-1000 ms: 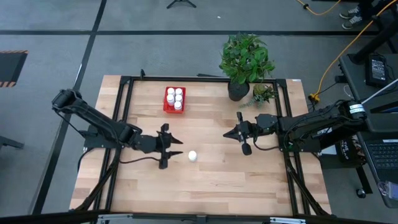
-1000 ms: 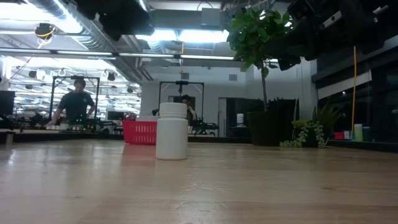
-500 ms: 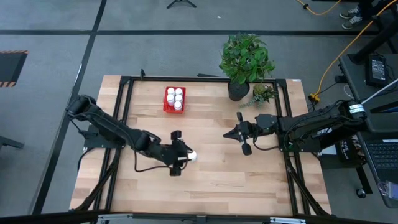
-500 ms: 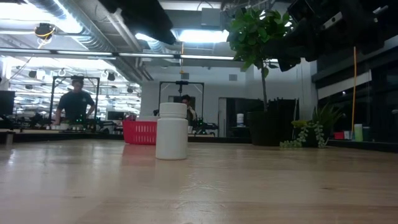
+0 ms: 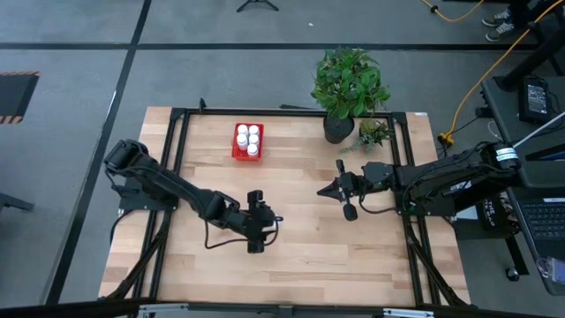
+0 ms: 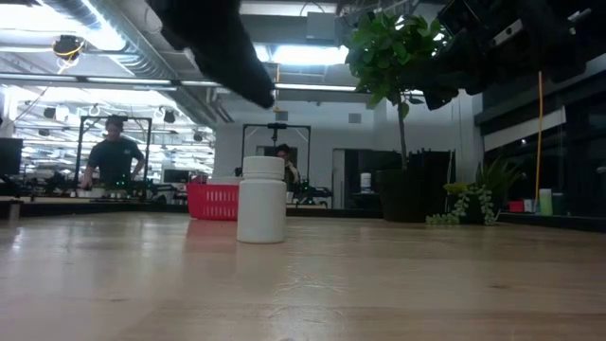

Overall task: Pick and place pill bottles into a basket
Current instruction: Put the white pill bottle into the red bin

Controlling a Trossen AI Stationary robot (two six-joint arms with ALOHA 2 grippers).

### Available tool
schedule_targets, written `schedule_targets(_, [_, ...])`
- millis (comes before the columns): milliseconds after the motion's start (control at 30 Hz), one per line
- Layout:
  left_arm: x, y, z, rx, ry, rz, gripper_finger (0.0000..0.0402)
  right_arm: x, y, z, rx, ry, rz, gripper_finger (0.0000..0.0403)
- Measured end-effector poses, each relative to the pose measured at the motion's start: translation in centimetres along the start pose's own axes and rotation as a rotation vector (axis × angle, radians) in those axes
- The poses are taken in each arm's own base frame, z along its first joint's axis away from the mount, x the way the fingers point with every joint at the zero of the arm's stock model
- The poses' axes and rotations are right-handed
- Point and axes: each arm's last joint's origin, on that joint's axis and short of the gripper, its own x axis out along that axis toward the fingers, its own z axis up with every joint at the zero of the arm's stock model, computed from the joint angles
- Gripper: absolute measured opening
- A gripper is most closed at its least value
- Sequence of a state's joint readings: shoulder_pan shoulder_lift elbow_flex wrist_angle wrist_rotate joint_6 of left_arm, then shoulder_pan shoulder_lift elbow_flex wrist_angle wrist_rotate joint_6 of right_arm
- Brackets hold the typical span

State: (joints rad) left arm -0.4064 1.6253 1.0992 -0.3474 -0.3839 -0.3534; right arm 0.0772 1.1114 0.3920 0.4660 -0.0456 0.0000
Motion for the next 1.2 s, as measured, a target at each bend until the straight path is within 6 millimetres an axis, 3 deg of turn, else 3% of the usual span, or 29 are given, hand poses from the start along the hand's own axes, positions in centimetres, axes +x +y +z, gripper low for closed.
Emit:
schedule_targets(267, [2.0,0.9,-0.4,-0.016,0.067,0.003,0.0235,0.0,0.0,0.0,0.001,0.000,0.000,0.0010])
schedule_targets(1200, [3.8,1.1,-1.3,-0.008,0.135,0.014,0.0235,0.0,0.0,0.0,0.000,0.000,0.000,0.0010])
